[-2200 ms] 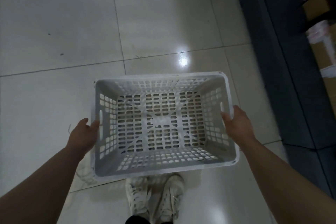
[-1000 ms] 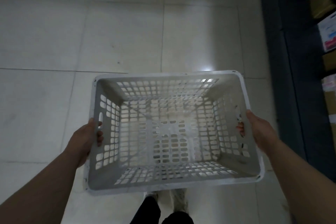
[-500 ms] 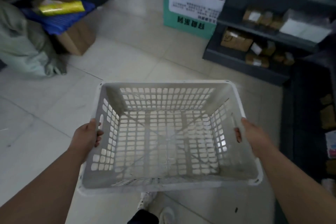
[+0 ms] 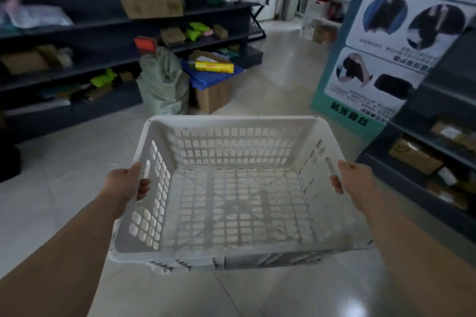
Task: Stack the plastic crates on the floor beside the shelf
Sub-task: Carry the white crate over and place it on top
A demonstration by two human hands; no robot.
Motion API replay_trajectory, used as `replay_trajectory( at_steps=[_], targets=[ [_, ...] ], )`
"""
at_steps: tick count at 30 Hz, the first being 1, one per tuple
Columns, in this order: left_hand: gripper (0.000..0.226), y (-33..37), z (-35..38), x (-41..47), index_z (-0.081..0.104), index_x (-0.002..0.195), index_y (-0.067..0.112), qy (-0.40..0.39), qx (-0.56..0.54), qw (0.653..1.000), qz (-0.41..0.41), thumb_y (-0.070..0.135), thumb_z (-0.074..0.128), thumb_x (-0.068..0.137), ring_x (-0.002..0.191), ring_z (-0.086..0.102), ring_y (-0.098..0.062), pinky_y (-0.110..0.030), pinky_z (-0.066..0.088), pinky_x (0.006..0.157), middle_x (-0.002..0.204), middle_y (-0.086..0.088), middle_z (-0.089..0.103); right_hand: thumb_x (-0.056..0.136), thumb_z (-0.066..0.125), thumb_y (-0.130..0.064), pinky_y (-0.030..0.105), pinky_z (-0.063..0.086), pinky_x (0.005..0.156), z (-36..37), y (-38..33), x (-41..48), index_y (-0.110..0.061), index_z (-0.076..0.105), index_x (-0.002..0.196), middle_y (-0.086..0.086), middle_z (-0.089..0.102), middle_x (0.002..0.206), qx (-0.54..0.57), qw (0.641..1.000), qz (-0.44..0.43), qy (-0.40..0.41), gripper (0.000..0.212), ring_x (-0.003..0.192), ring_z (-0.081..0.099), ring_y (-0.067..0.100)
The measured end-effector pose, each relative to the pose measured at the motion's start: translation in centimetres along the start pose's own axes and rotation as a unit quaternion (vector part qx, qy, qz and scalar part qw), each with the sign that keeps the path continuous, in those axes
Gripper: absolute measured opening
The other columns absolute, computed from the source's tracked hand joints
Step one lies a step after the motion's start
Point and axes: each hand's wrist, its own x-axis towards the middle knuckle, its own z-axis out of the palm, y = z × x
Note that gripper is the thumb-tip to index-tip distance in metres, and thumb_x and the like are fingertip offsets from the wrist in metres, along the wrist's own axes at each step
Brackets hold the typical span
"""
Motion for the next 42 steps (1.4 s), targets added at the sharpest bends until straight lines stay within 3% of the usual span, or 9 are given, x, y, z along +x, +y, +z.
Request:
replay_trajectory(
  at_steps=[10, 17, 21, 26, 34, 39, 42],
  targets=[
    [0.047, 4.2, -19.0, 5.8, 0.062, 0.093, -0.007, 0.142, -0.040, 0.989, 0.001, 0.038, 0.051, 0.092, 0.051, 0.051, -0.025, -0.030, 0.042, 0.052, 0.071, -0.015, 0.065, 0.096, 0.046, -0.021, 0.036, 0.042, 0.053, 19.7, -13.9, -4.6, -0.003, 0.053, 0.091, 0.019, 0.060, 0.070, -0.004, 0.990, -0.086, -0.112, 0.020, 0.058, 0.052, 0.024],
    [0.043, 7.3, -32.5, 8.2, 0.063, 0.099, -0.007, 0.234, -0.060, 0.970, -0.005, 0.033, 0.049, 0.093, 0.053, 0.054, -0.020, -0.029, 0.043, 0.050, 0.072, -0.013, 0.066, 0.094, 0.048, -0.020, 0.030, 0.042, 0.047, 34.9, -21.3, -9.3, -0.001, 0.058, 0.094, 0.018, 0.060, 0.063, 0.008, 0.977, -0.119, -0.178, 0.021, 0.051, 0.051, 0.025],
    [0.037, 7.8, -39.1, 9.4, 0.062, 0.102, -0.008, 0.283, -0.068, 0.957, -0.014, 0.024, 0.045, 0.094, 0.046, 0.055, -0.016, -0.020, 0.044, 0.041, 0.069, -0.012, 0.065, 0.092, 0.049, -0.018, 0.028, 0.040, 0.044, 44.0, -25.3, -11.6, 0.000, 0.061, 0.092, 0.019, 0.058, 0.057, 0.008, 0.965, -0.138, -0.224, 0.021, 0.045, 0.048, 0.025],
    [0.033, 7.5, -45.8, 11.4, 0.061, 0.102, -0.009, 0.328, -0.092, 0.940, -0.028, 0.018, 0.046, 0.094, 0.062, 0.057, -0.024, -0.032, 0.048, 0.059, 0.077, -0.017, 0.067, 0.092, 0.049, -0.020, 0.036, 0.042, 0.053, 54.4, -30.4, -14.8, 0.003, 0.061, 0.090, 0.021, 0.064, 0.064, -0.022, 0.944, -0.159, -0.289, 0.025, 0.053, 0.053, 0.029],
    [0.040, 8.9, -54.7, 18.5, 0.058, 0.104, -0.015, 0.410, -0.136, 0.901, -0.025, 0.023, 0.048, 0.096, 0.058, 0.052, -0.025, -0.031, 0.043, 0.058, 0.070, -0.017, 0.063, 0.096, 0.043, -0.015, 0.036, 0.041, 0.053, 71.2, -39.7, -19.1, -0.002, 0.055, 0.098, 0.022, 0.062, 0.064, -0.060, 0.893, -0.219, -0.388, 0.018, 0.047, 0.043, 0.028],
    [0.038, 10.5, -59.5, 22.9, 0.059, 0.102, -0.012, 0.468, -0.139, 0.872, -0.030, 0.024, 0.048, 0.096, 0.056, 0.055, -0.024, -0.030, 0.045, 0.056, 0.070, -0.016, 0.065, 0.096, 0.043, -0.011, 0.037, 0.037, 0.054, 80.8, -45.6, -21.8, -0.001, 0.055, 0.087, 0.021, 0.060, 0.067, -0.051, 0.866, -0.240, -0.436, 0.019, 0.058, 0.046, 0.029],
    [0.036, 10.8, -62.5, 25.4, 0.060, 0.101, -0.013, 0.493, -0.143, 0.858, -0.033, 0.020, 0.046, 0.096, 0.056, 0.057, -0.022, -0.027, 0.048, 0.051, 0.071, -0.016, 0.065, 0.096, 0.043, -0.012, 0.037, 0.036, 0.055, 86.4, -48.3, -23.6, 0.007, 0.058, 0.101, 0.021, 0.060, 0.068, -0.043, 0.855, -0.247, -0.455, 0.025, 0.061, 0.047, 0.028]
  ],
)
